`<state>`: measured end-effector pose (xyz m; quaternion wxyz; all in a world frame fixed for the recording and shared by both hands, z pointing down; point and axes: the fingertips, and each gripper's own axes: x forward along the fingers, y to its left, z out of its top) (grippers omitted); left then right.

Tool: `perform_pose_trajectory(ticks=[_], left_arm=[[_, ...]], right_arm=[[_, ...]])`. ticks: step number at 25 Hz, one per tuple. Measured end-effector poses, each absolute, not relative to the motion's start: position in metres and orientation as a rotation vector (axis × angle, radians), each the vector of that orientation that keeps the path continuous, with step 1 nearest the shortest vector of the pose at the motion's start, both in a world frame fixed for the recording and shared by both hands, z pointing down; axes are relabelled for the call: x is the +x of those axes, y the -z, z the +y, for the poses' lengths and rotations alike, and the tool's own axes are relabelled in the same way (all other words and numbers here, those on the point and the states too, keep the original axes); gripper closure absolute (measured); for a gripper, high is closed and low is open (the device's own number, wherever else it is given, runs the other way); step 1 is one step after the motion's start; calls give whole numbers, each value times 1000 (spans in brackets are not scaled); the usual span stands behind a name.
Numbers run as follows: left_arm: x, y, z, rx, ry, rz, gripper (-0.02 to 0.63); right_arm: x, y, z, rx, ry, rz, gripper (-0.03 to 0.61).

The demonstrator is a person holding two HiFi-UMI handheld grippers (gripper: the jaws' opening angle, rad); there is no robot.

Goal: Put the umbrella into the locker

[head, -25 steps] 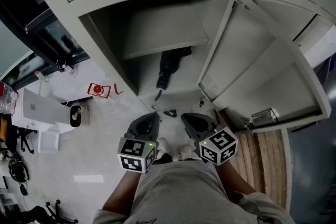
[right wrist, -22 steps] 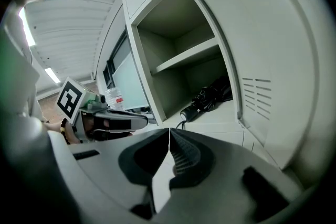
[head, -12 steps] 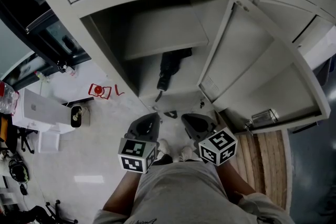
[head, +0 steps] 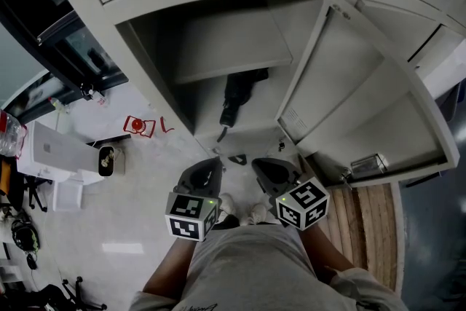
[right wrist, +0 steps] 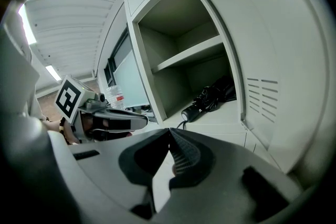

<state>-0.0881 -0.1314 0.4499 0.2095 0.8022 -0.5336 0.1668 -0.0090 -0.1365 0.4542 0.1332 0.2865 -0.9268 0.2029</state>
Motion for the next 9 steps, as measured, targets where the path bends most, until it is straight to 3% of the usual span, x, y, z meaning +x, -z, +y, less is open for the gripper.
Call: perform_pose_trajectory(ticks=[9], left_arm=[[-91,-451,-134,2237,-466,-1485,594]], right_arm=[[-14,-455,-138,820,-582,-2691,551]])
